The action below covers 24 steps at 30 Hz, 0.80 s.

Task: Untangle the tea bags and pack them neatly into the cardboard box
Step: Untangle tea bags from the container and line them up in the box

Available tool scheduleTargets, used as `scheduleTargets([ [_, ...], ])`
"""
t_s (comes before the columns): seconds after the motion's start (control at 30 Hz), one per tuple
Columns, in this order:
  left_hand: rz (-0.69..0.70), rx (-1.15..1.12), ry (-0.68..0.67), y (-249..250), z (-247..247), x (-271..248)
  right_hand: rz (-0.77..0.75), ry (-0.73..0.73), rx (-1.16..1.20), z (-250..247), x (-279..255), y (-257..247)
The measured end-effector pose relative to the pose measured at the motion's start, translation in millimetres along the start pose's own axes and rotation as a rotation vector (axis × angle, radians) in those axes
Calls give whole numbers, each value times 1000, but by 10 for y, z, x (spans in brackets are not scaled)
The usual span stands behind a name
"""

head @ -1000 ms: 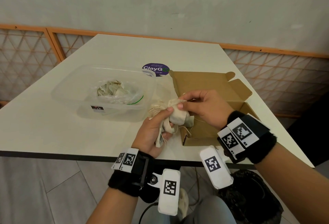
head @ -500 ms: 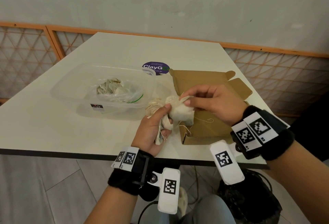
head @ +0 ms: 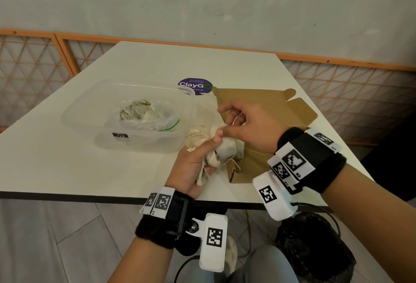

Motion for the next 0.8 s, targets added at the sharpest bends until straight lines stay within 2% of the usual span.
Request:
scheduleTargets([
  [0.17,7,-30,32,14,-6,8,114,-202,213,-9,-55,46],
  [0.3,-17,-71,50,18,-26,21,202,-91,266,-124,-25,213],
  [0.53,-6,-133,53,48,-26,-17,370,-58,-139,-301,-90,669],
  [0.7,-7,-236,-31,57,-58,-35,476,50,-287,-419,-207,863],
  [0.8,-5,-357,-107,66,-88,-31,512,87,-283,-481,-241,922],
])
Point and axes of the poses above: each hand's wrist, its own x-axis towards the middle knuckle, its own z-axis out of the palm, y = z × x, the point moved 1 cm from there along x, towards the middle knuckle, and after that the axes turned 11 degrees about -x, right-handed, at the moved point
